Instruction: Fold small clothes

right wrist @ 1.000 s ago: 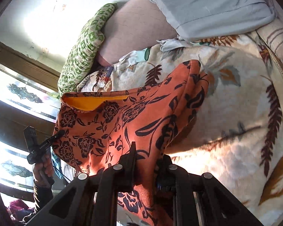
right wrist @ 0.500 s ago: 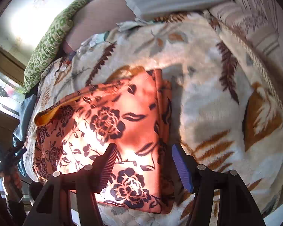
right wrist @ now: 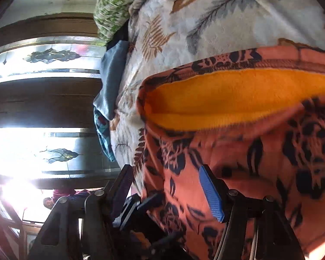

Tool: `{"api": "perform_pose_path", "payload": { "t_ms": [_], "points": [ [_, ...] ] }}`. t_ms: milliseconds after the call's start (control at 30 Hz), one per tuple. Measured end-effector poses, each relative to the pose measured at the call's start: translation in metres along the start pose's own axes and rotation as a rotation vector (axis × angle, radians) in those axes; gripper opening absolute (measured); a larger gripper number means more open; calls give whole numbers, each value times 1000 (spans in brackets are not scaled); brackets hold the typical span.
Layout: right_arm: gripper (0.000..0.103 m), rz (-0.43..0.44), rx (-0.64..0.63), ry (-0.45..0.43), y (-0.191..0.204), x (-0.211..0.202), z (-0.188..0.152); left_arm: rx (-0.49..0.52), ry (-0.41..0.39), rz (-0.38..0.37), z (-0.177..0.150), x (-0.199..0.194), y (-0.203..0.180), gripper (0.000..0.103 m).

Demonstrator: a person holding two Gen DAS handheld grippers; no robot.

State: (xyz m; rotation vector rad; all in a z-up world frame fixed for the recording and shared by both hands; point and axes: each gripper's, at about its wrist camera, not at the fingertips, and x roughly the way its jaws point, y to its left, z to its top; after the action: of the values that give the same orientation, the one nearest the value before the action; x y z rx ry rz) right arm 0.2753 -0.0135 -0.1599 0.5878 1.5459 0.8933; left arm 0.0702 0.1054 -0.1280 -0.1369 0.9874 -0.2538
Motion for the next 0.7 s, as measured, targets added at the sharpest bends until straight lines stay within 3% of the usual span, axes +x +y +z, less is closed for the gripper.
{"api": "perform_pose_path", "payload": {
  "t_ms": [33, 67, 100, 167, 200, 300, 400, 500, 567, 600, 633, 700],
  "points": [
    [67, -27, -19, 4, 2, 9, 18, -8, -2, -3, 0, 1, 1, 74],
    [67, -55, -25, -48, 2, 8, 35, -15, -6, -8, 1, 1, 2, 74],
    [67, -69, 14, -153, -3, -5, 47, -21, -10, -14, 2, 1, 4, 74],
    [67, 40, 109, -349, -17, -37, 50, -35, -15, -26, 2, 0, 7, 74],
    [67, 75, 137, -386, -22, -49, 43, -42, -18, -30, 3, 0, 7, 74],
    [67, 34, 71, -400, -21, -81, 0, -78, -25, -37, 5, -8, 7, 74],
    [68, -94, 1, -416, -25, -122, -71, -87, -94, -54, 11, -31, 3, 74],
    [74, -133, 21, -452, -52, -160, -143, -111, -126, 15, 16, -34, 4, 93],
    [86, -162, 109, -511, -87, -181, -172, -171, -40, 82, 17, -4, 18, 100],
    [87, -194, 163, -513, -110, -184, -181, -175, 64, 121, 14, 18, 24, 99],
    [80, -214, 223, -510, -134, -186, -187, -118, 72, 189, 14, 22, 21, 99],
    [79, -61, 302, -585, -152, -199, -198, -50, 37, 245, 20, 4, 9, 99]
  ]
}}
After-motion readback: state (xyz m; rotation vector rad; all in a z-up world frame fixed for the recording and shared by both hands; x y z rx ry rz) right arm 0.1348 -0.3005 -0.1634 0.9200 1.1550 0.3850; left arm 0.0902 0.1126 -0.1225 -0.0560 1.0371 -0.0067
